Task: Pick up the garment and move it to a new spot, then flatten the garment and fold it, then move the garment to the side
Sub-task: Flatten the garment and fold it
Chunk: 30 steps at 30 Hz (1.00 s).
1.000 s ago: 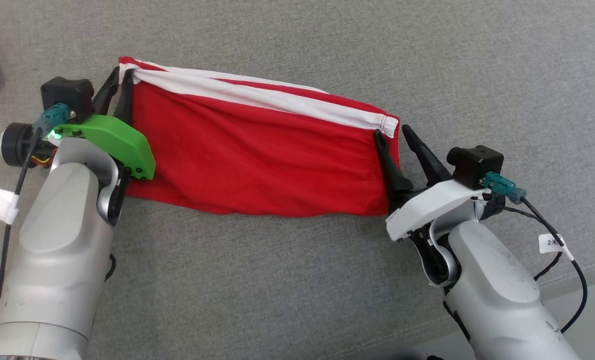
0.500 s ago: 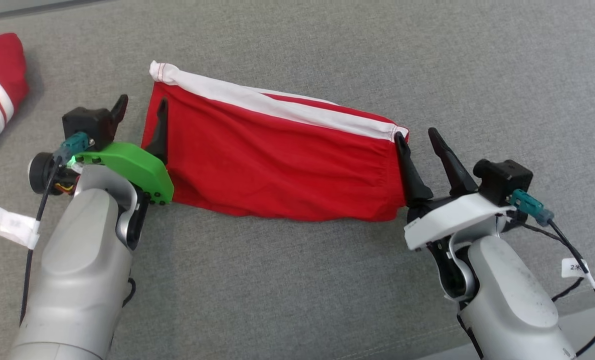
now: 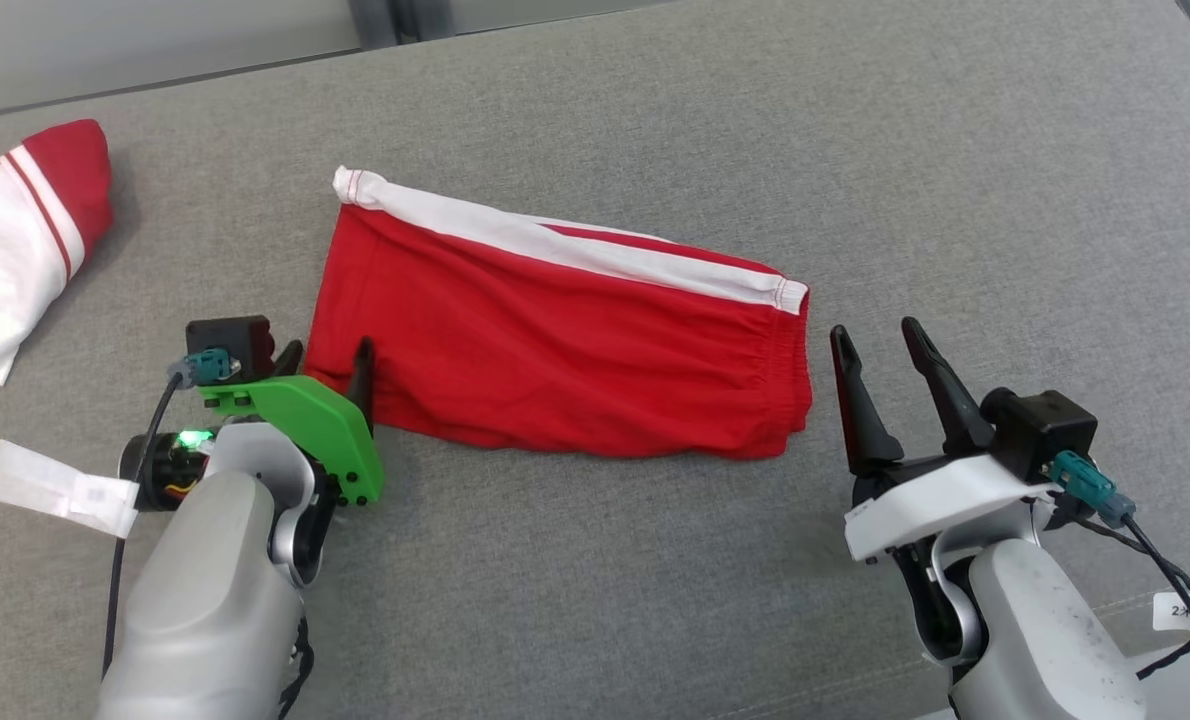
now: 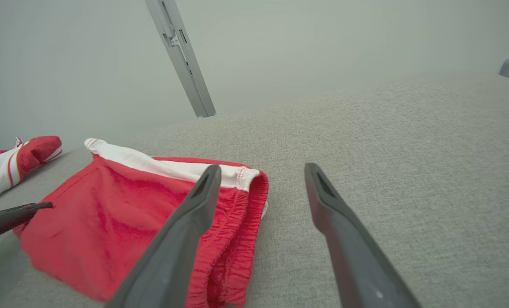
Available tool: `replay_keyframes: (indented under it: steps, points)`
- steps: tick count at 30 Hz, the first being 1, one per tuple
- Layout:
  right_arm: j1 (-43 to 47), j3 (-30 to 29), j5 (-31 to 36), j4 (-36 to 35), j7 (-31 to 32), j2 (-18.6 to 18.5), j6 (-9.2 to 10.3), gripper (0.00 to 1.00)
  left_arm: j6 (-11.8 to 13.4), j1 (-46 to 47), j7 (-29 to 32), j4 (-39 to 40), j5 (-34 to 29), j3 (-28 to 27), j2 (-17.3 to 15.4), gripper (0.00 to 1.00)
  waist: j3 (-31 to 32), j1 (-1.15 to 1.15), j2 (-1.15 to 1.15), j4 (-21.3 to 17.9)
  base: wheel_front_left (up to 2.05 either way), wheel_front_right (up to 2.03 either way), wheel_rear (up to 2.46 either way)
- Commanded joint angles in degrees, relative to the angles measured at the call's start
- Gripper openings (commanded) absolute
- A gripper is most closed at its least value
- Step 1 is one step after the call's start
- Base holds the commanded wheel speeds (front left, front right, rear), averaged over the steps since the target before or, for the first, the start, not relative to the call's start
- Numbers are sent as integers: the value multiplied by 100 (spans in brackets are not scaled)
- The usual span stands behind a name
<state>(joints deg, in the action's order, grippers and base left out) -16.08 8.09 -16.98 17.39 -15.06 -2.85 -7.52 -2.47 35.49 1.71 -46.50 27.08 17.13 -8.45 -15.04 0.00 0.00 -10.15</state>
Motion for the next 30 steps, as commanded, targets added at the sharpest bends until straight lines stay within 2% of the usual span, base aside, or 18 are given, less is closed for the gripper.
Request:
replay_keyframes:
  steps: [1, 7, 9, 10, 11, 12, 21, 30]
  points:
    - [91, -27, 32, -38, -17, -8, 6, 100, 69, -101, 94, 41, 19, 7, -14, 100, 3, 0, 0, -39, 0, 0, 0]
    - [147, -21, 22, -101, -17, -6, 6, 100, 354, -335, 572, 128, 92, -13, -92, 99, 3, 0, 0, -111, 0, 0, 0]
    - [147, -5, -4, -114, -17, -6, 6, 100, 397, -387, 644, 180, 86, 10, -107, 54, 7, 0, 0, -123, 0, 0, 0]
    - [148, -5, -17, -127, -17, -7, 6, 100, 411, -431, 661, 230, 97, 18, -98, 25, 14, 0, 0, -122, 0, 0, 0]
    - [154, -9, -19, -135, -17, -7, 6, 100, 415, -462, 656, 283, 106, 24, -97, 4, 22, 0, 0, -117, 0, 0, 0]
    - [165, -15, -18, -141, -17, -7, 6, 100, 408, -494, 639, 365, 114, 24, -97, 0, 36, 0, 0, -106, 0, 0, 0]
    - [293, -187, 81, -93, 6, -9, 6, 100, 416, -1128, 329, 1368, 295, -67, -147, 0, 282, 0, 0, 147, 0, 0, 0]
    - [546, -473, 238, -83, 382, -145, 6, 100, 682, -2510, 91, 2912, 541, -172, -20, 0, 495, 0, 0, 494, 0, 0, 0]
